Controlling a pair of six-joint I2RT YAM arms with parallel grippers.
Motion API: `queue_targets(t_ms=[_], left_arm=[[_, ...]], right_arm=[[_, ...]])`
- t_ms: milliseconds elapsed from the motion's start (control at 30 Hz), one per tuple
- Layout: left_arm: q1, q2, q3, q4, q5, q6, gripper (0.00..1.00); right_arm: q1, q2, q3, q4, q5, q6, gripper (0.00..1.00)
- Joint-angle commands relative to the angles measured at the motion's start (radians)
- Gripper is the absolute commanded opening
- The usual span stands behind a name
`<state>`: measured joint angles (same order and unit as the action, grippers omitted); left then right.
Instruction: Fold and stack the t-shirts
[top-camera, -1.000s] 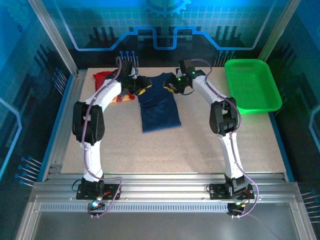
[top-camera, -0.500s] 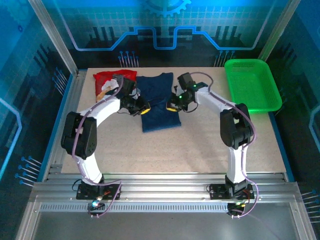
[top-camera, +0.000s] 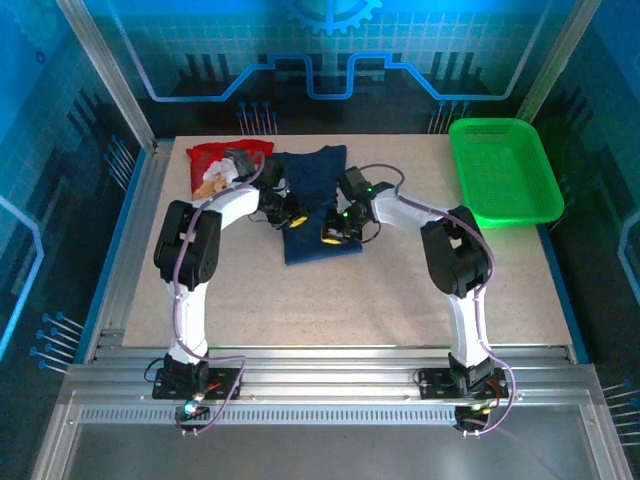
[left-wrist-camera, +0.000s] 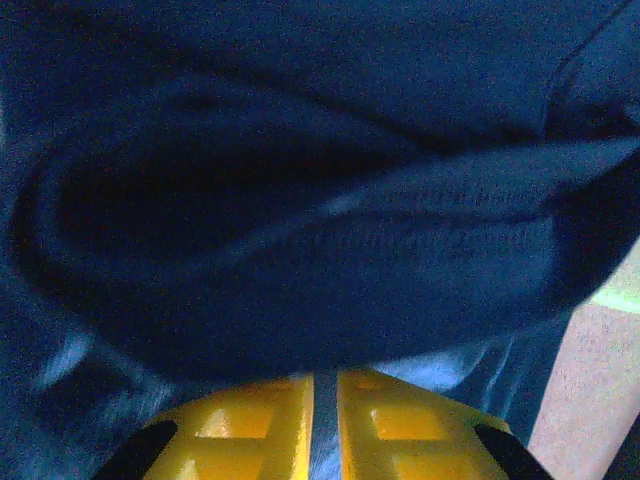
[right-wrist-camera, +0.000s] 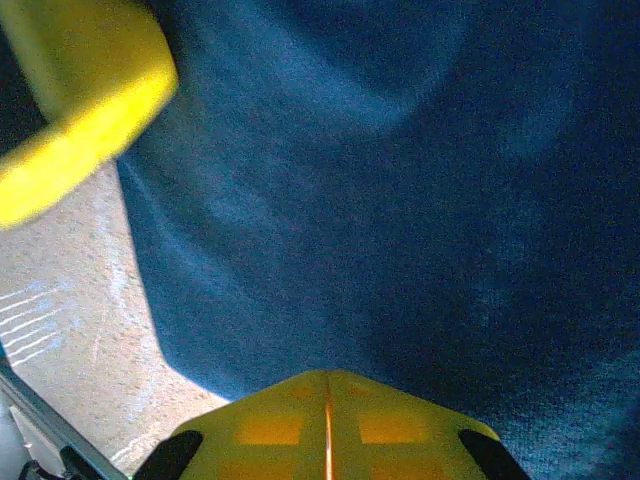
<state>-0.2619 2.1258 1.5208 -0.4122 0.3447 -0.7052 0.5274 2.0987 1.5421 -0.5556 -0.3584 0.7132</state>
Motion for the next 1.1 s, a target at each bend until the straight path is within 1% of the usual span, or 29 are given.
queue_targets(t_ms=[0, 133, 267, 433, 567, 633, 700, 767, 800, 867, 933, 1000, 1067], left_arm=[[0.006, 0.056, 0.090, -0.013, -0.044, -0.008, 0.15], [0.019, 0.117, 0.179, -0.048, -0.070, 0.001, 0.16], [0.043, 0.142, 0.227, -0.072, -0.111, -0.003, 0.16], [0.075, 0.098, 0.240, -0.047, -0.161, -0.031, 0.22], [0.076, 0.041, 0.254, -0.036, -0.150, -0.017, 0.28], [0.072, -0.016, 0.228, -0.009, -0.113, -0.019, 0.32], [0.062, -0.078, 0.191, 0.006, -0.081, -0.006, 0.37], [0.047, -0.173, 0.115, 0.011, -0.047, 0.010, 0.40], [0.041, -0.225, 0.065, 0.010, -0.033, 0.022, 0.42], [0.028, -0.336, -0.049, -0.006, -0.019, 0.036, 0.43], [0.015, -0.466, -0.190, 0.000, 0.002, 0.043, 0.45], [0.013, -0.586, -0.323, -0.031, 0.002, 0.047, 0.47], [0.012, -0.704, -0.444, -0.064, 0.004, 0.042, 0.47]], right_arm=[[0.032, 0.025, -0.025, -0.014, 0.005, -0.012, 0.09], [0.046, 0.024, -0.047, -0.031, 0.018, -0.024, 0.08], [0.049, 0.008, -0.086, -0.029, 0.018, -0.016, 0.08], [0.064, -0.011, -0.120, -0.022, 0.006, 0.013, 0.08], [0.090, -0.030, -0.170, 0.010, -0.021, 0.066, 0.08], [0.109, -0.038, -0.195, 0.017, -0.026, 0.097, 0.08], [0.128, -0.050, -0.220, 0.032, -0.035, 0.127, 0.07], [0.150, -0.064, -0.238, 0.031, -0.032, 0.151, 0.07], [0.163, -0.075, -0.249, 0.031, -0.032, 0.165, 0.07], [0.188, -0.095, -0.261, 0.024, -0.031, 0.187, 0.08], [0.204, -0.122, -0.261, 0.006, -0.014, 0.195, 0.10], [0.206, -0.168, -0.256, -0.009, -0.002, 0.202, 0.15], [0.209, -0.225, -0.235, -0.045, 0.023, 0.189, 0.24]])
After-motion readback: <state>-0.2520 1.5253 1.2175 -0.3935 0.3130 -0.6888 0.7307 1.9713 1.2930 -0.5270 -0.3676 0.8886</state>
